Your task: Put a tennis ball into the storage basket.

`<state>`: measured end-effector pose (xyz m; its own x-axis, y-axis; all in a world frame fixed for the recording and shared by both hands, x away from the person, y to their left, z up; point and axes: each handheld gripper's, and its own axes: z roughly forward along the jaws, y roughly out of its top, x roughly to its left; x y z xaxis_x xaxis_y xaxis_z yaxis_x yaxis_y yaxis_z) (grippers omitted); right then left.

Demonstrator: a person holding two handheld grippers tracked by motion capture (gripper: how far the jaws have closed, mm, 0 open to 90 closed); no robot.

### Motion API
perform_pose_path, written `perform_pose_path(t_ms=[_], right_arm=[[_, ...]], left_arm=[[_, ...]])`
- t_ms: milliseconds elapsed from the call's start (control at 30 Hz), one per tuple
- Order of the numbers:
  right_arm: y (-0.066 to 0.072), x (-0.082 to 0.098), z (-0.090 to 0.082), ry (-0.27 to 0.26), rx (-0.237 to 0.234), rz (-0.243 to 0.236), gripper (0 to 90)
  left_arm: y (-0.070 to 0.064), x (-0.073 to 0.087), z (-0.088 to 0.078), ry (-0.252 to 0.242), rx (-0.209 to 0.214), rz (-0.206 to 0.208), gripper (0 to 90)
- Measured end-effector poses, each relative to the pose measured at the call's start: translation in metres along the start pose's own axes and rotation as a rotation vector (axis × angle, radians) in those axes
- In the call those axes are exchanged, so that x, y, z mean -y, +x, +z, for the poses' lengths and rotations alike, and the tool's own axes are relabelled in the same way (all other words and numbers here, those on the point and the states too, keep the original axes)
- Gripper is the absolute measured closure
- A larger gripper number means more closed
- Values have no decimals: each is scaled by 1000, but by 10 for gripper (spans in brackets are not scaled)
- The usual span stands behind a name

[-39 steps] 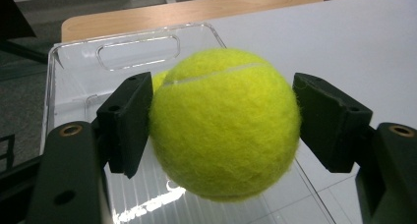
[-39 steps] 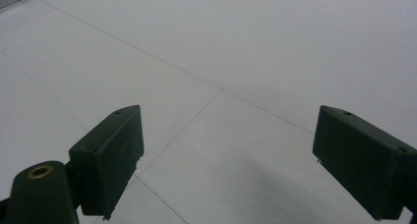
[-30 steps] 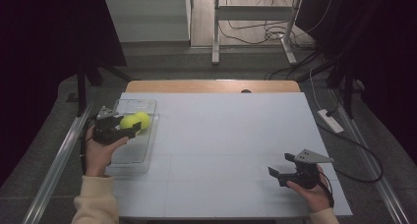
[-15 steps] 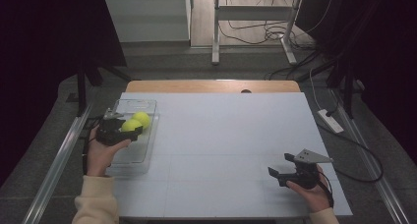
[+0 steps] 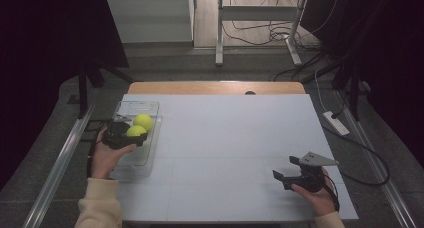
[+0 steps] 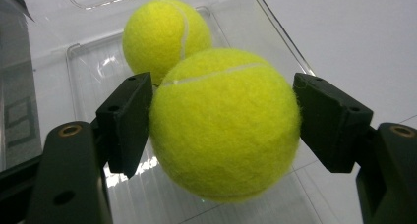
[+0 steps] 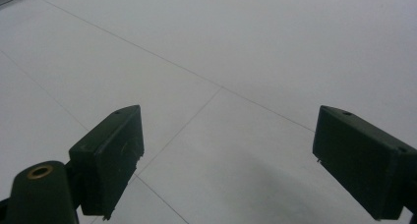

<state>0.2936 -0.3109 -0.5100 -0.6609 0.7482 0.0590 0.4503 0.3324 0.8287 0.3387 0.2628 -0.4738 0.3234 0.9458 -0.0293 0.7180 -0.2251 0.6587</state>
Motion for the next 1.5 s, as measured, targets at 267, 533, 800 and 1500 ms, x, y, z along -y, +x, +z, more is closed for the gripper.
perform_pose_path(t_ms=[267, 533, 800, 1500], right_arm=[[0, 0, 0, -1, 0, 0, 117], [0, 0, 0, -1, -1, 1, 116], [0, 0, 0, 0, -1, 1, 117], [-4, 0, -1, -21, -9, 18, 120]], left_arm=[[0, 0, 0, 6, -7, -5, 271], [1, -2, -7, -63, 0, -38, 169], [0, -3, -14, -140, 63, -51, 135], [-14, 9, -36, -265, 209, -35, 128]])
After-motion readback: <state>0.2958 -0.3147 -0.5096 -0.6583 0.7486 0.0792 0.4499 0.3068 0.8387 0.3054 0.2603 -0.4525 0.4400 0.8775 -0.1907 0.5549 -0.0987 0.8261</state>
